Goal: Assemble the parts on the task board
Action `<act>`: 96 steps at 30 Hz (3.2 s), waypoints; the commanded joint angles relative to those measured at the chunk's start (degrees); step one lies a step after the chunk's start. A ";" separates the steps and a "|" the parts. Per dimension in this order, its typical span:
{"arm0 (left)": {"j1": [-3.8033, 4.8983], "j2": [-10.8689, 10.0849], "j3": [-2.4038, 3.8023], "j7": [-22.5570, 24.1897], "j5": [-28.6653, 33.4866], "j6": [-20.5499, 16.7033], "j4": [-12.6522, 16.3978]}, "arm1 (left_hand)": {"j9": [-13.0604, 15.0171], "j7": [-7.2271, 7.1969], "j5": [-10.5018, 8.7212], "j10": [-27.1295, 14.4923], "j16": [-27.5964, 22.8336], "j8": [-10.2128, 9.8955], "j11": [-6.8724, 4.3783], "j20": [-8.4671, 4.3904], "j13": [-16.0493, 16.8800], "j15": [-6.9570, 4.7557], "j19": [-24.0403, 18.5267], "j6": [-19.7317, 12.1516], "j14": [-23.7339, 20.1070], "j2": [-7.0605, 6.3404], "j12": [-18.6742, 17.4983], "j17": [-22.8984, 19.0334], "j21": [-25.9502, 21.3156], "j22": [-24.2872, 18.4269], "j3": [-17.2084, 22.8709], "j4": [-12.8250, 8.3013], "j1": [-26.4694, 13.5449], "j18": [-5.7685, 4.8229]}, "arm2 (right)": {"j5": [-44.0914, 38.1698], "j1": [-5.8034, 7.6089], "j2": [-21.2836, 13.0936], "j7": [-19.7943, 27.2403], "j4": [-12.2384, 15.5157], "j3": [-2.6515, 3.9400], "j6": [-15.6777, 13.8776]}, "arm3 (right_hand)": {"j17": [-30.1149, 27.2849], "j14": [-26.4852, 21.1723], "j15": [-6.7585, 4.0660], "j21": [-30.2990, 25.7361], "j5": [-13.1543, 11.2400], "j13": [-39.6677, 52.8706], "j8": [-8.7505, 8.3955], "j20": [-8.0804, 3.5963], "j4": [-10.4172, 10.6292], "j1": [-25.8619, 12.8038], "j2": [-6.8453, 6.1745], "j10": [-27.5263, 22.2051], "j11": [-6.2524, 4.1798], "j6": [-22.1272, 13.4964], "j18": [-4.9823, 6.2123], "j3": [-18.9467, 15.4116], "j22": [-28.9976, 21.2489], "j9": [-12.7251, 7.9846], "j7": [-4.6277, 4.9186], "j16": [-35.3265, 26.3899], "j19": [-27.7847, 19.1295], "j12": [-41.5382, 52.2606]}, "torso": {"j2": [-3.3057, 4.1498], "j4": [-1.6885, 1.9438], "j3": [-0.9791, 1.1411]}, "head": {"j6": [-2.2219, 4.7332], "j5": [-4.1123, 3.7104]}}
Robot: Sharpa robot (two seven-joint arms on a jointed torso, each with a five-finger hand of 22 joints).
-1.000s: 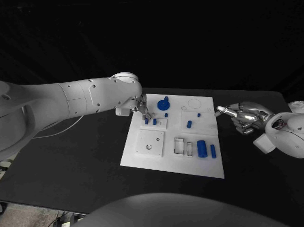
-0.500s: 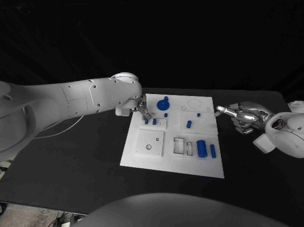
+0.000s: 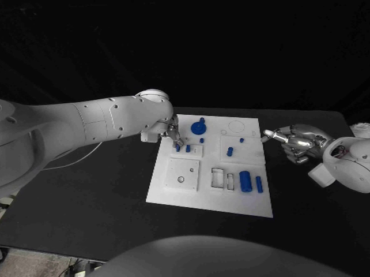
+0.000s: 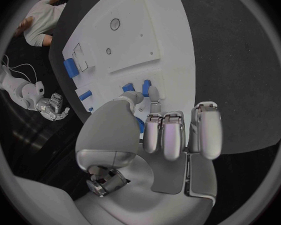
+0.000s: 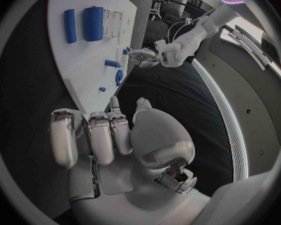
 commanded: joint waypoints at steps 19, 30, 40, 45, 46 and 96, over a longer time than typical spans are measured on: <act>-0.05 -0.38 0.01 0.25 1.93 -0.92 0.71 | 1.41 -1.28 5.14 6.06 0.14 1.88 -1.20 -0.95 15.07 -1.04 2.70 2.39 5.93 -1.01 0.01 15.08 -0.13 12.20 3.66 -0.54 4.16 -0.09 | -0.22 -0.04 -0.03 0.08 0.09 -0.01 0.85 | 15.09 5.97 -0.50 0.00 0.66 8.76 -0.10 -0.20 0.07 0.84 0.12 6.09 -0.70 0.54 0.26 0.57 12.51 -0.13 0.11 0.20 0.11 -0.25 | -0.05 0.02 0.01 | 0.00 0.11; -0.04 -2.02 0.03 0.41 0.87 -6.36 2.92 | 1.51 -1.31 5.00 6.06 0.14 1.88 -1.30 -1.06 15.07 -1.15 2.77 2.31 5.93 -1.31 0.01 15.08 -0.04 12.25 3.97 -0.57 4.42 -0.11 | -0.23 -0.04 -0.10 -0.02 0.08 -0.01 0.75 | 15.09 5.97 -0.50 0.00 0.66 8.76 -0.10 -0.20 0.07 0.84 0.12 6.09 -0.70 0.54 0.26 0.57 12.51 -0.13 0.11 0.20 0.11 -0.25 | -0.02 0.01 0.00 | 0.00 0.04; 0.00 -7.18 0.08 0.94 -6.26 -18.61 11.57 | 1.46 -1.23 3.99 6.06 0.14 1.35 -1.32 -1.25 15.07 -1.29 2.98 1.49 5.93 -1.88 0.01 15.08 0.19 12.38 4.58 -0.33 4.84 -0.18 | -0.27 -0.04 -0.24 -0.05 0.01 -0.01 0.59 | 15.09 5.97 -0.50 -0.11 0.80 8.76 -0.10 -0.21 0.08 0.92 0.07 6.09 -0.69 0.57 0.30 0.60 12.45 -0.15 0.12 0.20 -0.06 -0.25 | -0.12 -0.01 0.01 | 0.00 0.01; 0.00 -9.66 0.01 -0.13 -9.75 -22.41 15.72 | 1.42 -1.18 3.42 6.06 0.14 1.25 -1.26 -1.27 15.07 -1.27 2.96 1.46 5.93 -2.03 0.01 15.08 0.10 12.35 4.67 -0.06 4.71 -0.17 | -0.30 -0.09 -0.25 0.06 -0.05 -0.01 0.51 | 15.09 5.97 -0.50 -0.13 0.82 8.76 -0.11 -0.21 0.09 0.93 0.05 6.09 -0.69 0.57 0.31 0.60 12.44 -0.16 0.12 0.20 -0.08 -0.25 | -0.10 -0.04 0.02 | 0.00 0.11; -0.01 -9.94 0.00 -0.26 -10.36 -22.97 16.24 | 1.40 -1.17 3.12 6.06 0.14 1.20 -1.25 -1.27 15.07 -1.27 2.97 1.46 5.93 -2.08 0.01 15.08 0.08 12.35 4.71 0.01 4.67 -0.17 | -0.31 -0.10 -0.27 0.09 -0.04 -0.01 0.47 | 15.09 5.97 -0.50 -0.13 0.83 8.76 -0.11 -0.21 0.10 0.93 0.04 6.09 -0.69 0.58 0.31 0.60 12.44 -0.16 0.12 0.20 -0.08 -0.25 | -0.08 -0.02 0.02 | 0.00 0.08; -5.39 -14.08 -0.28 -1.58 -16.14 -36.90 22.73 | 0.61 -1.35 -30.46 6.06 0.14 0.19 -1.37 -1.35 15.07 -1.36 3.09 3.55 5.93 -8.06 0.01 15.08 -0.66 12.34 31.03 0.31 0.21 -0.08 | -0.39 -0.87 -1.58 2.69 0.60 -0.02 -2.85 | 15.09 5.97 -0.49 -0.31 1.41 8.76 -0.19 -0.21 -0.07 1.49 -0.39 6.09 -0.67 0.57 0.37 0.69 12.36 -0.25 0.15 0.20 -0.34 -0.25 | 0.00 -0.02 0.01 | 0.00 -0.96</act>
